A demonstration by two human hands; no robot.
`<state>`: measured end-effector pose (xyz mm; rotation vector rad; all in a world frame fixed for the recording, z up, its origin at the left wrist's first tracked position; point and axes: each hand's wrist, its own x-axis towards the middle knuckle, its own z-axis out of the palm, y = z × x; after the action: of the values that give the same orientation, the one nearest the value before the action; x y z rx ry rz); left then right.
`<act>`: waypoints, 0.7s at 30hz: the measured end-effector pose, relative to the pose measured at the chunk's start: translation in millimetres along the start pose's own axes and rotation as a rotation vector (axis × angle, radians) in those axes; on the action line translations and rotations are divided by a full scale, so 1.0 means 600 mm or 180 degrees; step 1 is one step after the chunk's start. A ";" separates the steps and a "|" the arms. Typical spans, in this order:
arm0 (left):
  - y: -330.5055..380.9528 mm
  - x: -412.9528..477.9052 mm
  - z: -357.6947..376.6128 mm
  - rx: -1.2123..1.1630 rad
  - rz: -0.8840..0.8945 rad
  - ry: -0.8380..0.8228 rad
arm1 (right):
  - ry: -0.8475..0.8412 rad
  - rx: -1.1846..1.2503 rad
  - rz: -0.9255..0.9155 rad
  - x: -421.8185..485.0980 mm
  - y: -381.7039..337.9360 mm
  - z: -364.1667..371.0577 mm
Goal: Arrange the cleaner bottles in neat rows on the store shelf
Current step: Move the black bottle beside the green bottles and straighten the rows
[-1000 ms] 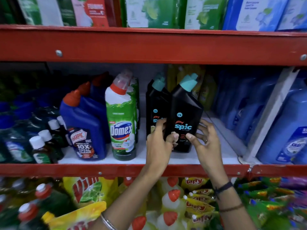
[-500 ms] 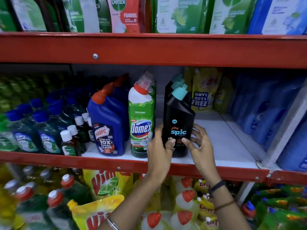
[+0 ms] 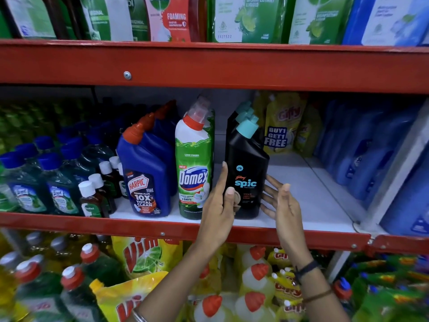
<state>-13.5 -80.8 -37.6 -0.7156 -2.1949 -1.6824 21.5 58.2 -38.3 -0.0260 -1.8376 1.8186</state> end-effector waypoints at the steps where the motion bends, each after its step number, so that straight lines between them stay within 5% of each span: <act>1: 0.000 0.001 -0.002 0.0007 -0.0009 -0.0014 | 0.0010 0.0007 -0.0006 -0.001 -0.002 0.000; 14: 0.019 -0.018 -0.023 -0.0295 -0.0091 -0.0127 | 0.0076 -0.0189 -0.0119 -0.018 -0.001 0.011; 18: 0.022 -0.041 -0.046 -0.0396 0.0177 0.0389 | 0.0790 -0.0281 -0.0842 -0.056 -0.010 0.053; 21: 0.018 -0.046 -0.075 -0.0448 0.0399 0.1087 | 0.0548 -0.0259 -0.1211 -0.083 -0.016 0.103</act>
<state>12.0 -127.5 -30.2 -0.5388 -1.7788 -1.7586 43.2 -18.5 -43.4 0.1251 -1.6628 1.4338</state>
